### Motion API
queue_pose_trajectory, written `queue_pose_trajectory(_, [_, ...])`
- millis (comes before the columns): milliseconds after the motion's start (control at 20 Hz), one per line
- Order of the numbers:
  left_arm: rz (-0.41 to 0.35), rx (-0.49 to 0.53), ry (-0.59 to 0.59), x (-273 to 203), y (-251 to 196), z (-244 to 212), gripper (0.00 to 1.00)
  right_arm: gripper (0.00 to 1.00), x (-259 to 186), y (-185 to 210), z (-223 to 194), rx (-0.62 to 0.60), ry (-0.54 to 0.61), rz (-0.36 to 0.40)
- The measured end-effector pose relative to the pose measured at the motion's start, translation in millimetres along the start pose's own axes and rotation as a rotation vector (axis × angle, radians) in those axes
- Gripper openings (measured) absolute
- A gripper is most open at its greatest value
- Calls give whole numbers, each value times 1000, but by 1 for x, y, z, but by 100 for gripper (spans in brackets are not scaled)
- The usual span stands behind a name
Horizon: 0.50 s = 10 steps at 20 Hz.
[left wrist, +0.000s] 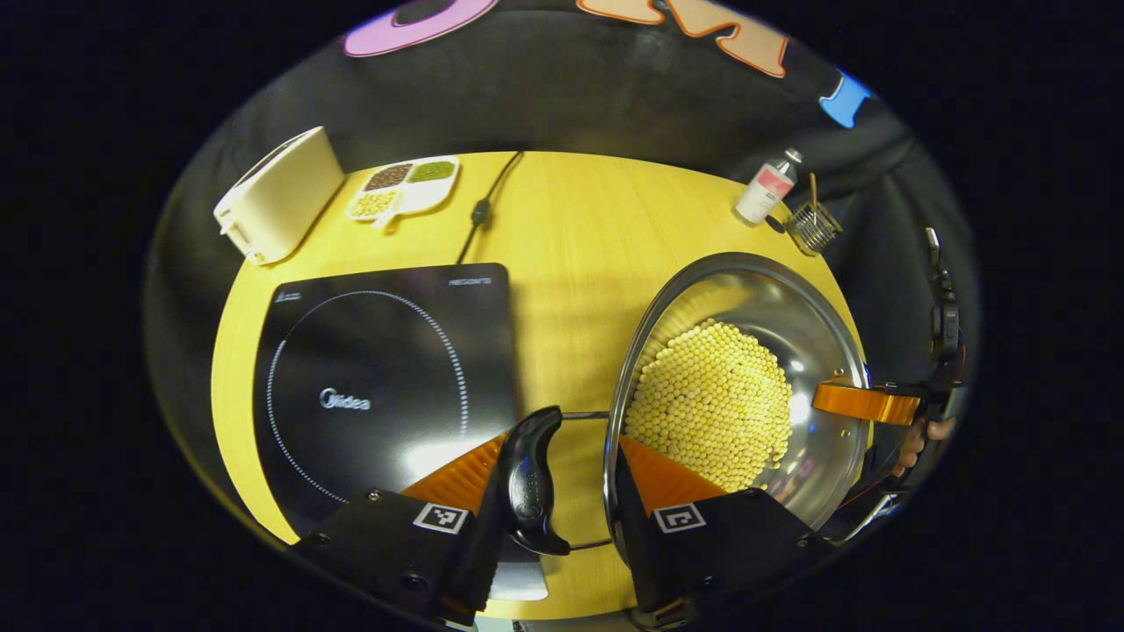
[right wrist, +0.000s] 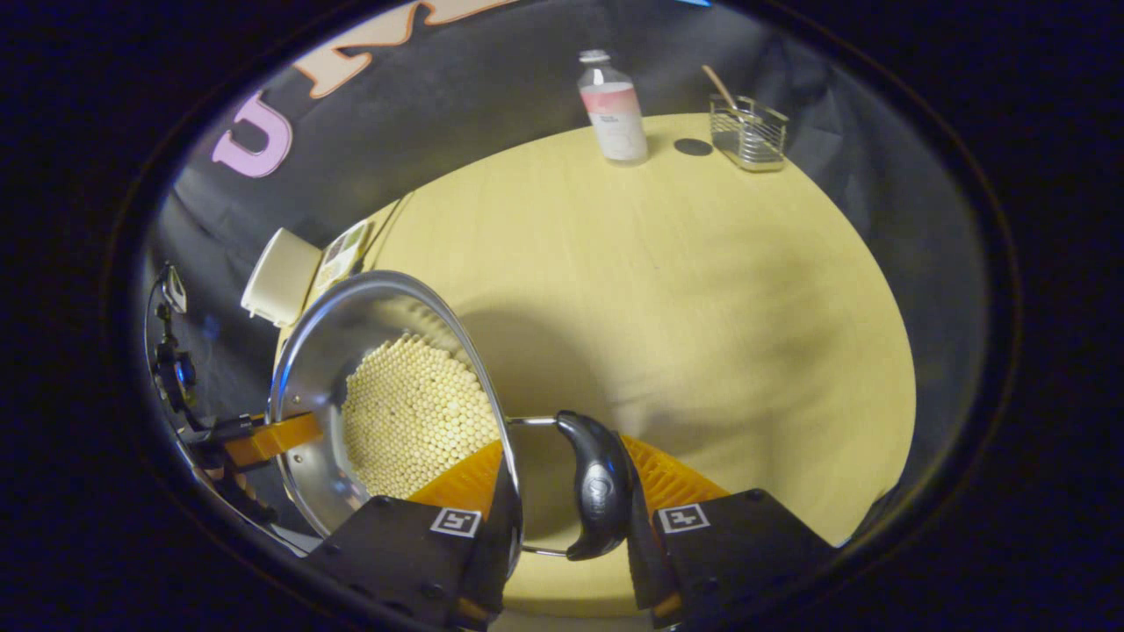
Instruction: First push the handle of the pot to place it horizontally, then grasp the pot with both hands and set it on the induction cooktop.
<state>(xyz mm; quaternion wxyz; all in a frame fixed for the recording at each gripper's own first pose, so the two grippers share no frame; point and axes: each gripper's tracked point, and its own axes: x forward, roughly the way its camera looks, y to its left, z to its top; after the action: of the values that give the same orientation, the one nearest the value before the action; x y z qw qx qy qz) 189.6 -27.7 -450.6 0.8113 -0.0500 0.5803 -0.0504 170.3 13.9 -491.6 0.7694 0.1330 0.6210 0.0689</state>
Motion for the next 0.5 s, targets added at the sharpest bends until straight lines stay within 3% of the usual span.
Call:
queue_pose_trajectory(200, [45,-14,-19,-29,29,-6,62,58,1,43,-9,-22,3,41])
queue_pose_trajectory(450, [36,-19,-33,-35,78,-5,62,58,7,100,-21,-34,-8,24])
queue_pose_trajectory(500, [32,-10,-45,-36,87,-2,63,51,10,115,-22,-33,-16,17])
